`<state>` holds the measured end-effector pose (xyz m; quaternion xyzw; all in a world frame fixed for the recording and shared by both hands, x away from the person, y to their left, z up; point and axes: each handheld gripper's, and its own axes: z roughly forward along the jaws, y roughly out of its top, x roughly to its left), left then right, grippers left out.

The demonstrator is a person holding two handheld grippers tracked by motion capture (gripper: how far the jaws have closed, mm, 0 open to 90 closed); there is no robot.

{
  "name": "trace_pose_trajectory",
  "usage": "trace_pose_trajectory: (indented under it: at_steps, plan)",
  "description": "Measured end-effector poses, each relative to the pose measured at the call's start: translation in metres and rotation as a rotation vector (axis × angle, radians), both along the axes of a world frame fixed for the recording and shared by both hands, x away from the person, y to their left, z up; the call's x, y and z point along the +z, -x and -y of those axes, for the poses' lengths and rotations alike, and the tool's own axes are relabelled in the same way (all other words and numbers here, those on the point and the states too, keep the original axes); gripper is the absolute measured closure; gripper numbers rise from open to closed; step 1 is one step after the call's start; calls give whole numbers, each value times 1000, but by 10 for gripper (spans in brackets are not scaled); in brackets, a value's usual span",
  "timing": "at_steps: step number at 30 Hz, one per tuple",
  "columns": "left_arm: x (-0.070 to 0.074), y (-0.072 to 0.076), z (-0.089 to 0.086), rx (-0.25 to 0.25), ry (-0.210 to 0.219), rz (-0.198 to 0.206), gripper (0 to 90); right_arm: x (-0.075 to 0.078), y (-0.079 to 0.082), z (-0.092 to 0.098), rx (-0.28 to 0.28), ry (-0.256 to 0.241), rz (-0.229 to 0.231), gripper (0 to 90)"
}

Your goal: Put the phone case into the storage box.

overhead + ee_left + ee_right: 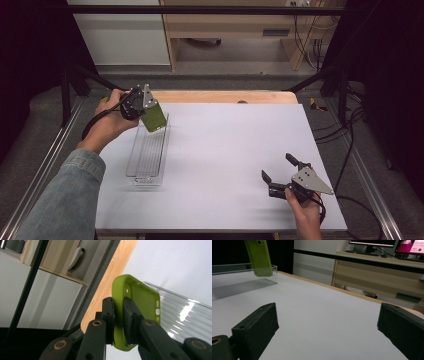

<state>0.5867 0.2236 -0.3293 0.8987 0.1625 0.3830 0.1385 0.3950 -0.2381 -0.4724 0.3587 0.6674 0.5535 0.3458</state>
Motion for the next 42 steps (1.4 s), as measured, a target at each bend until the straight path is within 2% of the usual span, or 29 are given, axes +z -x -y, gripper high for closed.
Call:
trace_pose_trajectory:
  at_steps: [14,28,42]
  plan:
    - [-2,-2,2,-8,-6,2,800,0,0,1,-3,-2,0,35]
    - [-6,-12,1,-4,-22,-14,800,-1,-1,1,-2,-2,-2,34]
    - [-8,-10,6,-22,-30,-22,800,-1,-1,3,-9,-8,-4,33]
